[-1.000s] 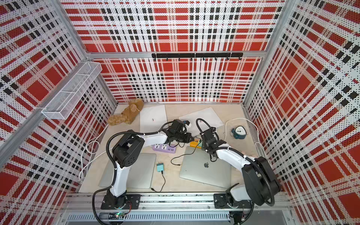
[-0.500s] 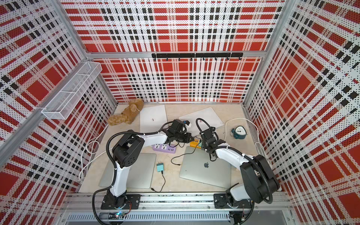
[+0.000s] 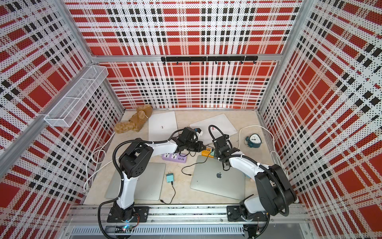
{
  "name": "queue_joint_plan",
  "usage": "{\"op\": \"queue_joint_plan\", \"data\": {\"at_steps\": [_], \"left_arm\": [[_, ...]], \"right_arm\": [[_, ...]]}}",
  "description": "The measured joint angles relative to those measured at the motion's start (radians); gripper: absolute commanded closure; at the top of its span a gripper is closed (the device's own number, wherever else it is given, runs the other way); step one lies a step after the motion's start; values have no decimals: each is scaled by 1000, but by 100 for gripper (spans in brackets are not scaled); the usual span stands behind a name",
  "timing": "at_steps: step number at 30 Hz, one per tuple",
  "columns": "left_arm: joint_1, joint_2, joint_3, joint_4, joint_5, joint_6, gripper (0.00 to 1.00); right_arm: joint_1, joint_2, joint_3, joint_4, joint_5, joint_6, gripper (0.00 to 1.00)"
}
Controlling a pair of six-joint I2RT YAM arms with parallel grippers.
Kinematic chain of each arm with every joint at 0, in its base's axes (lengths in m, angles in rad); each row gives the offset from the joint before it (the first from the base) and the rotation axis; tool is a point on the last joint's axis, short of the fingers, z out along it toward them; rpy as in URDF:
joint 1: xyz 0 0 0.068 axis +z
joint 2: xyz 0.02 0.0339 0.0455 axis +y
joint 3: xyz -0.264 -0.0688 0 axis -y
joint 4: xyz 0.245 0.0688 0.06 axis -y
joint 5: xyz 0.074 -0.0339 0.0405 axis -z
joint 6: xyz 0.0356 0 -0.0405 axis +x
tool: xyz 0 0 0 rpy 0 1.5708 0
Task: Unplug the laptop charger
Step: Remove the plug from the socket.
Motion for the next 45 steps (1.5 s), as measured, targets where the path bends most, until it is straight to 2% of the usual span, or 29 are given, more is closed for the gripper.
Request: {"op": "queue_joint_plan", "data": {"at_steps": [8,17,25,45], "left_arm": [[-4,-4,-9,11,-11,0,100],[-5,-4,-10,14,-15,0,100],[-6,-5,-14,18,-17,0,100],[-16,-10,-18,19,-48,2,100]], "right_arm": [[-11,-10,-8,10,-29,8,72],[15,42,51,-50,21,-2,73],[-14,6,24,-33,-45,11,75],[8,43,100,-121,17,-9,77]]}}
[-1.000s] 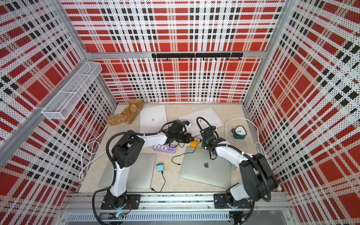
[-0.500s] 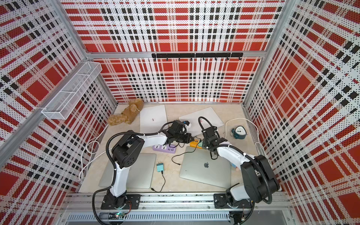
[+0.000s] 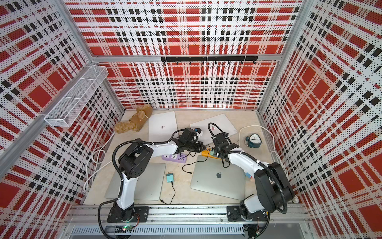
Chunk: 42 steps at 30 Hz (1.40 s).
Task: Unplug the laptop charger
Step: Remove the plug from the socket.
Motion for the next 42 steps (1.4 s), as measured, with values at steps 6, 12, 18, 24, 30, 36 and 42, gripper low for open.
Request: {"op": "queue_joint_plan", "data": {"at_steps": [6,12,18,24,30,36,42], "left_arm": [[0,0,0,0,0,0,100],[0,-1,0,0,0,0,100],[0,-1,0,0,0,0,100],[0,-1,0,-1,0,0,100],[0,-1,0,-1,0,0,100],[0,-2,0,-2,0,0,100],[0,-2,0,-2,-1,0,100]], "right_arm": [[0,0,-9,12,-8,6,77],[-3,-10,-27,30,-21,26,78],[-5,-19,-35,34,-17,29,78],[-2,-19,-35,33,-10,26,79],[1,-29,-35,32,-8,26,80],[1,-48,-35,24,-6,26,79],[3,-77,-35,18,-7,26,79]]}}
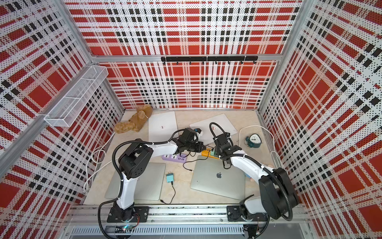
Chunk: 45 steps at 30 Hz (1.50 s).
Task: Unplug the laptop charger
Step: Remove the plug from the socket, then place the plug at the center of the board.
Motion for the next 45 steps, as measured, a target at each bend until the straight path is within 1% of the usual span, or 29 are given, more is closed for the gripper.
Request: {"op": "queue_joint_plan", "data": {"at_steps": [12,20,38,45], "left_arm": [[-2,-7,0,-16,0,0,100],[-3,-19,0,-46,2,-2,100],[-2,-48,0,-122,30,-16,100],[-2,-101,-21,-129,34,-28,100]], "right_arm": [[5,-41,0,-33,4,0,80],[57,-55,0,-52,9,18,80],[116,-144,-10,-117,43,63,80],[153,-157,-10,-138,53,89,80]]}}
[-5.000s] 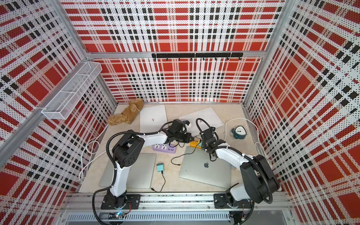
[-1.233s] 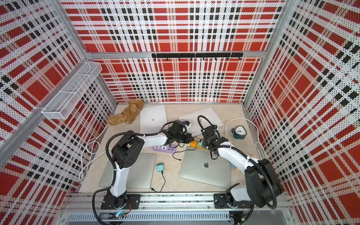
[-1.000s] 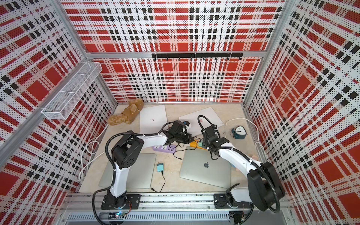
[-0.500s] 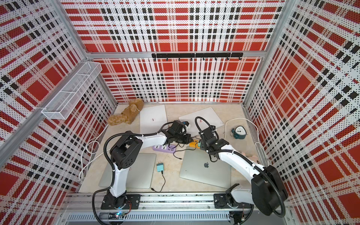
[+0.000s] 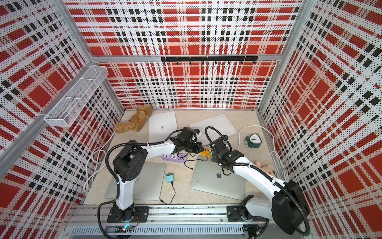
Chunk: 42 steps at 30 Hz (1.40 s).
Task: Unplug the laptop charger
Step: Place the plug at the center of the board.
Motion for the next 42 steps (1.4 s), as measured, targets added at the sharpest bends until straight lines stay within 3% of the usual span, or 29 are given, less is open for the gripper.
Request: {"op": "queue_joint_plan", "data": {"at_steps": [13,30,42], "left_arm": [[65,-164,-146,18,1,-7,100],[259,-404,-371,25,9,5,99],[332,-481,-431,22,28,27,99]], "right_arm": [[145,12,15,-40,11,49,80],[359,292,168,-35,-87,103,81],[420,418,282,-34,-162,89,81]]}}
